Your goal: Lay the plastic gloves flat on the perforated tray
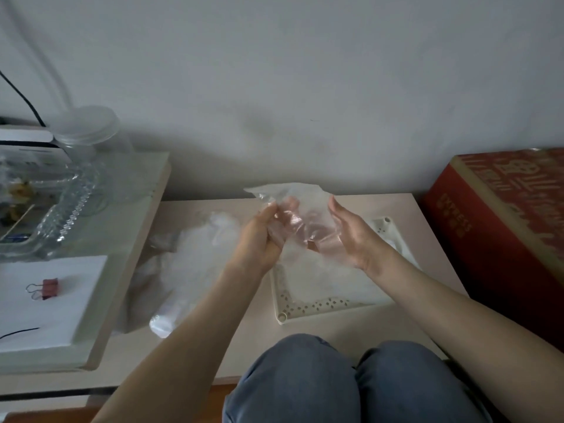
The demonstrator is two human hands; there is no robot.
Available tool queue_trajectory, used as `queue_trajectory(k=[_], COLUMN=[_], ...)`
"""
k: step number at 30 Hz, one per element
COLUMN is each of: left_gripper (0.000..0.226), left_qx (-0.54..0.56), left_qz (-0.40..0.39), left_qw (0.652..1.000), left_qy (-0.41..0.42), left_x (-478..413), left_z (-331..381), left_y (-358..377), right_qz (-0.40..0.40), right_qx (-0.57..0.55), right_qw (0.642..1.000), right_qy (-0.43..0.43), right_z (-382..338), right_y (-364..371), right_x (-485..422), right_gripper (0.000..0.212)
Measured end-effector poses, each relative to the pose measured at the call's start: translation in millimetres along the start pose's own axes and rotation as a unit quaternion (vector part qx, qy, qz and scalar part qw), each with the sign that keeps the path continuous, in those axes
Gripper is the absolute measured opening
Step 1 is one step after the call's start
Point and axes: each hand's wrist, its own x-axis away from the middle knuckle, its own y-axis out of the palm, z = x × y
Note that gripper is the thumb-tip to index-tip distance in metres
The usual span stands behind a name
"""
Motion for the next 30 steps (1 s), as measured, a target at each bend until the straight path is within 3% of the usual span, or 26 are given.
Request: queue_trajectory(k=[2, 5, 8, 14, 17, 20, 21, 24, 25, 30], left_gripper=[0.033, 0.027, 0.035, 0.075, 0.060, 0.029, 0.033, 0.031, 0.030, 0.033], left_qx=[-0.009, -0.015, -0.057, -0.147, -0.233, -0.339, -0.363, -0.349, -0.343, -0.264], left_qz=[-0.006, -0.013, -0.005, -0.030, -0.058, -0.059, -0.050, 0.024, 0.038, 0.102], left_qw=[1.000, 0.998, 0.995, 0.974, 0.950, 0.921, 0.916, 0.930, 0.933, 0.957], left_qy=[-0.019, -0.055, -0.080, -0.172, -0.200, -0.182, -0.164, -0.111, -0.100, -0.060], left_x=[-1.8, -6.7, -14.4, -30.2, -33.3, -35.9, -39.0, -45.5, -47.1, -48.9], left_z=[-4.9, -6.7, -5.9, -15.1, -22.3, -36.5, -42.4, -55.5, -58.5, -74.3], left_y=[-1.6, -12.2, -25.1, -23.5, -14.0, -4.7, -4.7, -8.4, -11.2, -19.9], right_qz=[0.055, 0.085, 0.139, 0.081, 0.079, 0.079, 0.070, 0.023, 0.012, -0.040], right_qx=[0.041, -0.020, 0.002, 0.114, 0.166, 0.197, 0.189, 0.107, 0.079, -0.052], right_qw=[0.998, 0.995, 0.988, 0.990, 0.981, 0.975, 0.977, 0.992, 0.995, 0.997], right_qy=[-0.017, -0.057, -0.064, 0.025, 0.056, 0.065, 0.064, 0.063, 0.057, 0.037], right_z=[-2.7, -8.4, -17.1, -40.3, -46.9, -46.2, -45.0, -36.3, -32.0, -10.2], right_y=[-11.2, -27.6, -46.2, -71.7, -77.4, -80.4, -81.6, -90.6, -93.3, -105.1], right_x=[3.3, 11.1, 23.0, 55.0, 55.8, 55.7, 56.4, 56.8, 56.2, 54.1], right_gripper=[0.034, 0.011, 0.016, 0.017, 0.024, 0.014, 0.019, 0.076, 0.085, 0.091])
